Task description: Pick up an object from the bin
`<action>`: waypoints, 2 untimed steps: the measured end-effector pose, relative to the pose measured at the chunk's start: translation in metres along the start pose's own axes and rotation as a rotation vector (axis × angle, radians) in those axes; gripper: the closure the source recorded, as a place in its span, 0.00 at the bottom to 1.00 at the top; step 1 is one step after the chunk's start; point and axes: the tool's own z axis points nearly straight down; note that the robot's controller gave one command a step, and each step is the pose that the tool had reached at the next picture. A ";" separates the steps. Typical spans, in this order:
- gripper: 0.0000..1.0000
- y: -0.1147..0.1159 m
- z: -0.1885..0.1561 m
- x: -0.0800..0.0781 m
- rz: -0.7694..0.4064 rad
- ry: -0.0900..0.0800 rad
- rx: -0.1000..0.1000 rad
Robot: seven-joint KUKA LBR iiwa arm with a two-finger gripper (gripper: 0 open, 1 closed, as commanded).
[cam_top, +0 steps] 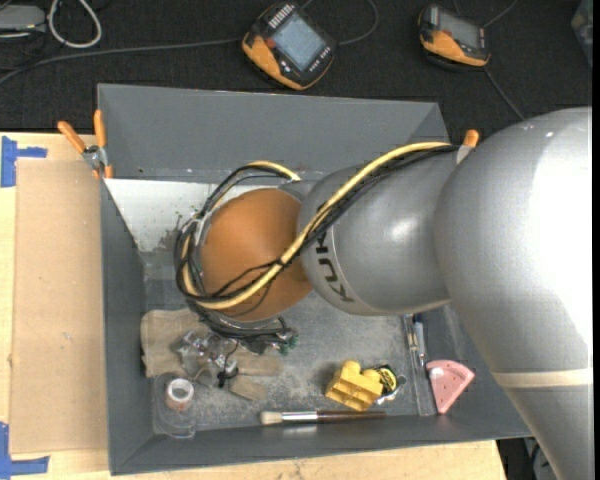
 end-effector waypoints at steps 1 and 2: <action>1.00 0.002 -0.048 0.004 0.010 0.005 -0.003; 1.00 0.001 -0.106 0.006 0.021 -0.001 -0.001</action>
Offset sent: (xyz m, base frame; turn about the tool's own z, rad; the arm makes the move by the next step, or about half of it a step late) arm -0.0038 -0.0045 0.1063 0.0135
